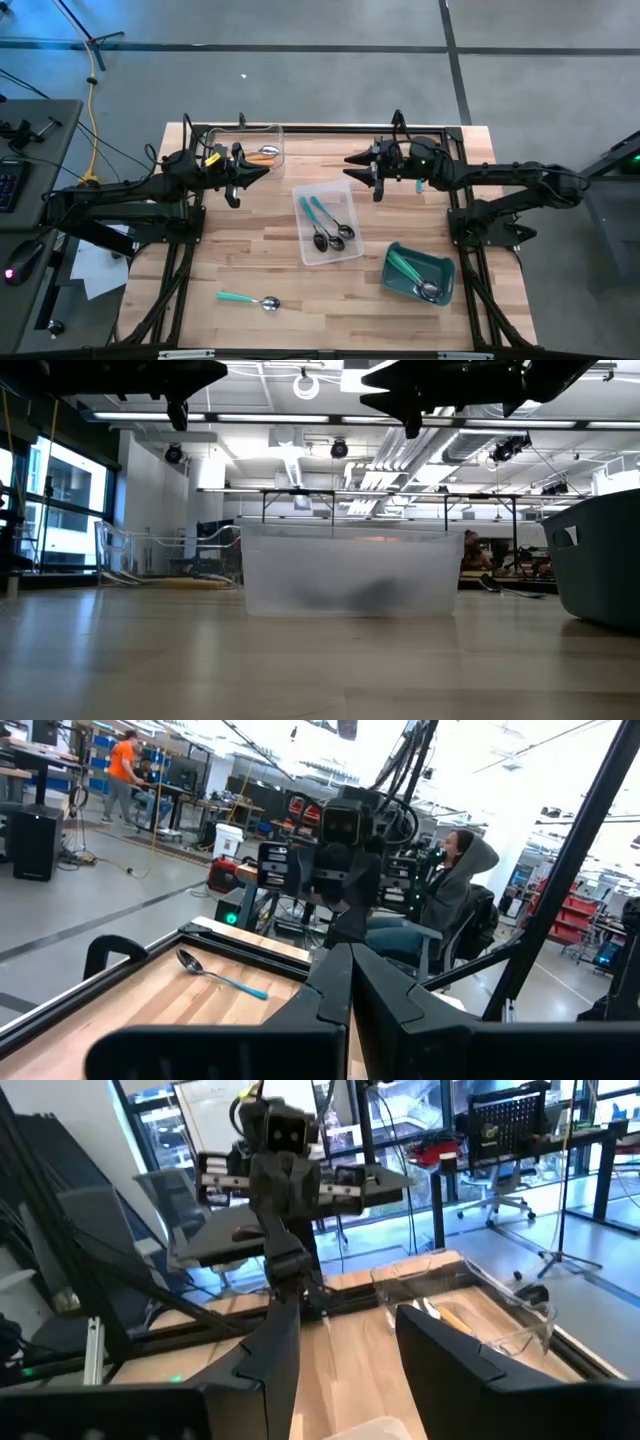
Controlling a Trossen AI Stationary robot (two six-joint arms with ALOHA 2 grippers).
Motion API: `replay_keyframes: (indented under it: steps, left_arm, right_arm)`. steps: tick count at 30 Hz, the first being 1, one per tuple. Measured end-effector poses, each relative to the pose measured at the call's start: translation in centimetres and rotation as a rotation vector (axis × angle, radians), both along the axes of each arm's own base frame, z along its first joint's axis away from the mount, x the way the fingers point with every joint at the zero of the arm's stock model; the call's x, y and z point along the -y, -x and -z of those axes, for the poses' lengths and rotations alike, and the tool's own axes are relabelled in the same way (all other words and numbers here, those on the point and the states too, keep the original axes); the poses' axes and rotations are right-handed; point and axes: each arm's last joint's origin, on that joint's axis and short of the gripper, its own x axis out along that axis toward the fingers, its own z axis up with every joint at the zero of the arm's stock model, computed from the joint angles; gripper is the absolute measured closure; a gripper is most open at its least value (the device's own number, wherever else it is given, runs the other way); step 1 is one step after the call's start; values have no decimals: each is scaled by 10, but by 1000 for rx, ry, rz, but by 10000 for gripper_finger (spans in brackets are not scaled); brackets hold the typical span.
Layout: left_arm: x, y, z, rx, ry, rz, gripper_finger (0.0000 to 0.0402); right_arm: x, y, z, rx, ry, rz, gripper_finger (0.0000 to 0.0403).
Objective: Sort silverware by color (type)
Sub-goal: Put the light blue spoon into the blue bin
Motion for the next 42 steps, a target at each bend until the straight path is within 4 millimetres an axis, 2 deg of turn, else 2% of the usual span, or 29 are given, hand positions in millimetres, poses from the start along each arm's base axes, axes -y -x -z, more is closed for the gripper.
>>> replay_keyframes:
  steps: [6,11,14,20,42]
  left_arm:
    - [0,0,0,-1,-4,-1,401]
    - [0,0,0,-2,-19,-3,401]
    - [0,0,0,-4,-33,-5,401]
    - [0,0,0,-4,-34,-6,401]
    - [0,0,0,-4,-35,-6,398]
  right_arm:
    - [3,0,1,-6,4,-16,254]
    - [2,0,1,-6,18,-32,276]
    - [2,0,1,-6,18,-33,305]
    - [2,0,1,-6,18,-32,393]
    - [1,0,1,-5,18,-66,403]
